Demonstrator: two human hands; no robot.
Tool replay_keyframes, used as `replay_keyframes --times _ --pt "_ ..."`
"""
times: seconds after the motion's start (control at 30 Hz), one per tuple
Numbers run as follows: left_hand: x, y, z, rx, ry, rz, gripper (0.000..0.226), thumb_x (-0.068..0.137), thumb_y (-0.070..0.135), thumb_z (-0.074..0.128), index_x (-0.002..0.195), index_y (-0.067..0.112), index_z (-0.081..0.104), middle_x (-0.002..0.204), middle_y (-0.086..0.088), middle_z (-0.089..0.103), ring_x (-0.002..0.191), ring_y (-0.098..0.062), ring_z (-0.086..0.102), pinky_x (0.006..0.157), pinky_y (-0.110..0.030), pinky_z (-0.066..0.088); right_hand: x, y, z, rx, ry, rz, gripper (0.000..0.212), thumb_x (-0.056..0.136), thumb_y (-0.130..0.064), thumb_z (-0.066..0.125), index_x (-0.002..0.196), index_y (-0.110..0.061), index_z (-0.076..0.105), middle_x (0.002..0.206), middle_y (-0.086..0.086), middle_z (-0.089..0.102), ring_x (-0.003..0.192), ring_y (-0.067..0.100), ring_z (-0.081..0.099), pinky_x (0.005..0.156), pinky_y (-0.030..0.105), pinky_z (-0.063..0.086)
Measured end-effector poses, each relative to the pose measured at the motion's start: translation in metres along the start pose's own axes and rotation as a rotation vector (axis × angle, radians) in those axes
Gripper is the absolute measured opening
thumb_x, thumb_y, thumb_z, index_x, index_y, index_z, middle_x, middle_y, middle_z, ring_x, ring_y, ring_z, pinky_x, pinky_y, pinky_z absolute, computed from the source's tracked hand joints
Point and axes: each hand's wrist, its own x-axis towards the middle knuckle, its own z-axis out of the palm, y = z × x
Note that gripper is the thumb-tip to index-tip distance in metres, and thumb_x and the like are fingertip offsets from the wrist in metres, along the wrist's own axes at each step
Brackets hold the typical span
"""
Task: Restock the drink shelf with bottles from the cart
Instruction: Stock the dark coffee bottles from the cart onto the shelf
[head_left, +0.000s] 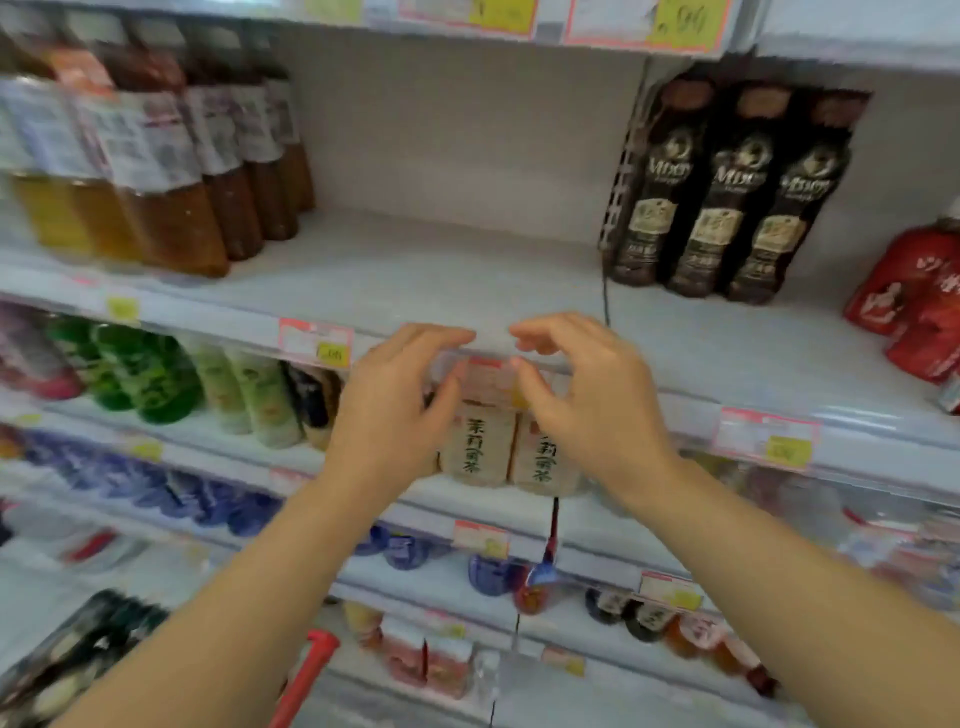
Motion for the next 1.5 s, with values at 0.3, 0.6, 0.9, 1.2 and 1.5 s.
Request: replay_keyframes --times 0.3,0.6,0.9,1.2,1.5 --pt "-0.200 -0.142 -0.094 0.173 0.105 -0.616 0.028 0.088 0.020 0.046 0.110 0.017 0.064 0.108 0.002 0.064 0.098 -0.015 0.057 0.083 -0.031 0.047 -0.047 -0.117 0.200 0.246 -0.500 -0.117 0.021 0.082 -0.022 0.056 0.099 -0.016 0.066 0.087 -0.003 0.068 0.082 0.020 0.063 0.071 0.034 0.052" --pt "-0.378 -0.228 -0.145 0.281 -0.027 -1.252 0.031 0.090 0.013 0.053 0.120 0.019 0.060 0.118 0.000 0.062 0.107 -0.020 0.058 0.086 -0.033 0.044 -0.133 -0.191 0.378 0.146 -1.151 -0.104 0.032 0.090 -0.027 0.055 0.122 -0.024 0.054 0.109 -0.002 0.063 0.095 0.019 0.058 0.071 0.030 0.045" --pt "-0.453 -0.326 -0.129 0.232 -0.170 -1.436 0.037 0.092 0.022 0.051 0.130 0.023 0.050 0.128 -0.002 0.050 0.113 -0.022 0.051 0.092 -0.036 0.042 -0.207 -0.170 0.519 -0.064 -1.492 0.171 0.068 0.087 -0.028 0.062 0.144 -0.015 0.027 0.144 0.010 0.039 0.125 0.029 0.045 0.099 0.039 0.043" --pt "-0.428 -0.423 -0.107 -0.361 0.488 -1.851 0.025 0.092 0.023 0.054 0.117 0.022 0.051 0.100 0.005 0.059 0.093 -0.023 0.062 0.075 -0.033 0.049 -0.236 -0.141 0.588 -0.129 -1.465 0.243 0.075 0.082 -0.026 0.069 0.142 -0.010 0.026 0.140 0.015 0.043 0.123 0.033 0.047 0.099 0.041 0.043" --pt "-0.404 -0.483 -0.078 -0.697 1.009 -2.019 0.034 0.086 0.036 0.065 0.107 0.012 0.052 0.090 0.002 0.061 0.070 -0.007 0.057 0.048 -0.016 0.043 -0.237 -0.130 0.594 -0.097 -1.445 0.225 0.072 0.076 -0.033 0.074 0.135 -0.017 0.036 0.132 0.009 0.048 0.114 0.029 0.053 0.092 0.040 0.047"
